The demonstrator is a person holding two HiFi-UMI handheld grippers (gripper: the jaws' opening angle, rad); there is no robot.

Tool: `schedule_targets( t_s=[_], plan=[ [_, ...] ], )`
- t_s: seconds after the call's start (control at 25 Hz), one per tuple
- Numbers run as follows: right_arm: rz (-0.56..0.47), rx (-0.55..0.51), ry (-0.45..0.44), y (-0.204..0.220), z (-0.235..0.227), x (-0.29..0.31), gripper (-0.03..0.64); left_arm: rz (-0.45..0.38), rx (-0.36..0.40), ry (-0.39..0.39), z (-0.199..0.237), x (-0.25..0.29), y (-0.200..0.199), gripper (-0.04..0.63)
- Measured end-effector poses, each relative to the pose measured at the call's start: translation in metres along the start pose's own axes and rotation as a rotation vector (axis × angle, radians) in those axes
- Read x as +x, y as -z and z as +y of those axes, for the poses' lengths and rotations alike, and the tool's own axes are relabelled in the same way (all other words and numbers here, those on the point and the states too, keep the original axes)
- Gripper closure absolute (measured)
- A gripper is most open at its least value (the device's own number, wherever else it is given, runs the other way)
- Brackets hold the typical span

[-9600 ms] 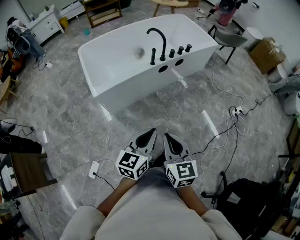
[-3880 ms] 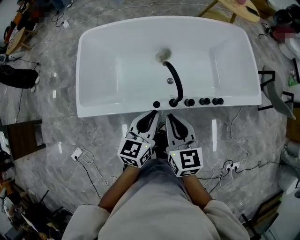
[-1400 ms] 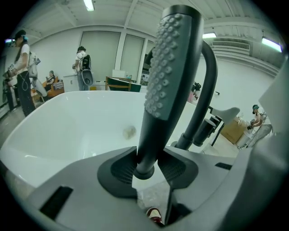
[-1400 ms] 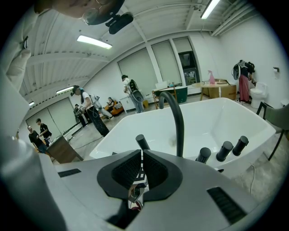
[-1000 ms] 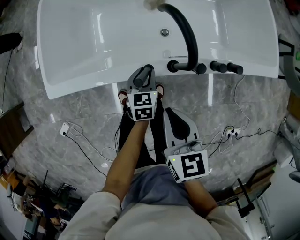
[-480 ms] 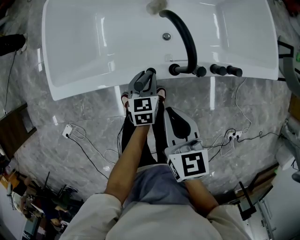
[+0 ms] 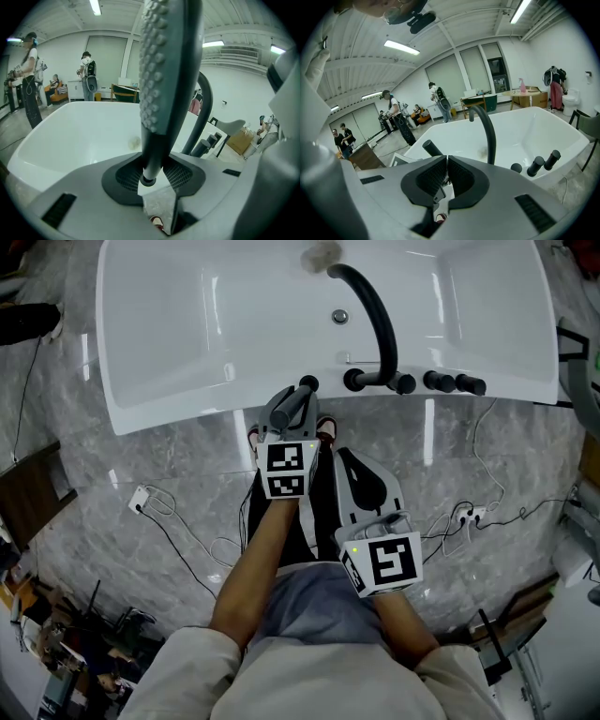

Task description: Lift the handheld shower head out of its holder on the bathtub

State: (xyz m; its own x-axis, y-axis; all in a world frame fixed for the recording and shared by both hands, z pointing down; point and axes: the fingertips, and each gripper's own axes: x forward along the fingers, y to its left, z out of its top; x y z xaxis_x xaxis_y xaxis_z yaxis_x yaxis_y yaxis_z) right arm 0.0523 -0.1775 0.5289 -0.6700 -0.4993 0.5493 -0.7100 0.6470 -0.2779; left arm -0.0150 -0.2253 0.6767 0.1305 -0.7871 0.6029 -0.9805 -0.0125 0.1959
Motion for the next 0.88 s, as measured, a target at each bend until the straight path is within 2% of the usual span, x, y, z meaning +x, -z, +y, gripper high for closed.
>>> schedule_targets(
  t_s=[0.88],
  plan=[
    [-0.097,-0.063,-0.041,-0.055,0.015,-0.027,0.597,-0.073,0.023,0.059,-0.025,-0.086,-0.066,0.457]
  ],
)
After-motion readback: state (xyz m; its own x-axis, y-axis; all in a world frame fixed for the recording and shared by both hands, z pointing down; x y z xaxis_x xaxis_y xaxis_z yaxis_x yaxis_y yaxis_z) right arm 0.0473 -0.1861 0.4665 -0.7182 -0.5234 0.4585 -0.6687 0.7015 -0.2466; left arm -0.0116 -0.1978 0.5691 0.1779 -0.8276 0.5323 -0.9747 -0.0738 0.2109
